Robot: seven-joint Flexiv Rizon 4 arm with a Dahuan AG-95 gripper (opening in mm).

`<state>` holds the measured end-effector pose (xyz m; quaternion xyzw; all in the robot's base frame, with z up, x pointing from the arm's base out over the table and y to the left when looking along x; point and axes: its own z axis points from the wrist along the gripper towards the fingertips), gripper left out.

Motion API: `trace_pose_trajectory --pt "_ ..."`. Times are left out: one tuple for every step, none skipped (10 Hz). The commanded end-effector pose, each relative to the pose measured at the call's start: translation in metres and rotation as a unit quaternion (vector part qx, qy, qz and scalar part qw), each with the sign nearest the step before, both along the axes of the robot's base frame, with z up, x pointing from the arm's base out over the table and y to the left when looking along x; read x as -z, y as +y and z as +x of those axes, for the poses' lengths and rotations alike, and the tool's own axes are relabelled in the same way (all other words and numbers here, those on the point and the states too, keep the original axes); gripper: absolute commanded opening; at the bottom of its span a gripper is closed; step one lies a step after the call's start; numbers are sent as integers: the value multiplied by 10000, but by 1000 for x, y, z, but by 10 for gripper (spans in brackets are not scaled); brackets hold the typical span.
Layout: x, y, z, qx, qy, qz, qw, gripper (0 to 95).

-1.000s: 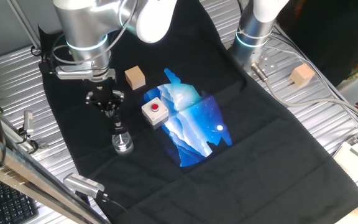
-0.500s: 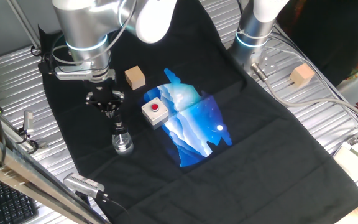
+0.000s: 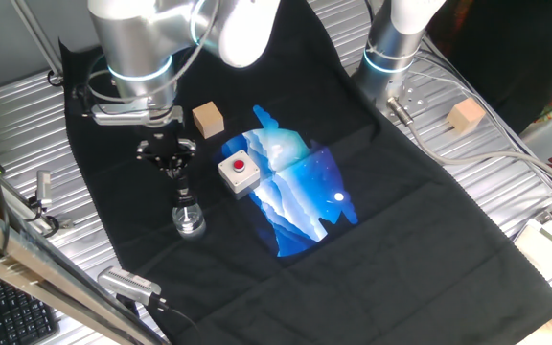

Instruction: Screw the lid onto the jar

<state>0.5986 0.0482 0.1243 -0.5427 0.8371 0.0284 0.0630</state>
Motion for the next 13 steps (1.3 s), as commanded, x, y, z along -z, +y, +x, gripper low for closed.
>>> trace_pose_trajectory --pt "-1 2 -6 45 8 -125 9999 0" --pt "-2 3 -8 41 14 -148 9999 0" --pt "-3 4 -9 35 15 -125 9999 0" --pt "-3 4 -9 39 23 -130 9999 0" --pt "-3 4 -9 46 24 -124 9999 0" --pt "-3 4 -9 74 26 -98 9999 0" --pt "-3 4 -8 96 27 -76 9999 0" --pt "-3 4 -8 103 28 -64 9999 0" --pt "-3 4 -8 115 29 -51 9999 0" --pt "-4 5 -7 131 32 -29 9999 0" --pt "-4 6 -7 140 35 -20 9999 0" --pt "-5 7 -6 148 35 -17 9999 0" --pt "-7 10 -3 173 42 -17 9998 0"
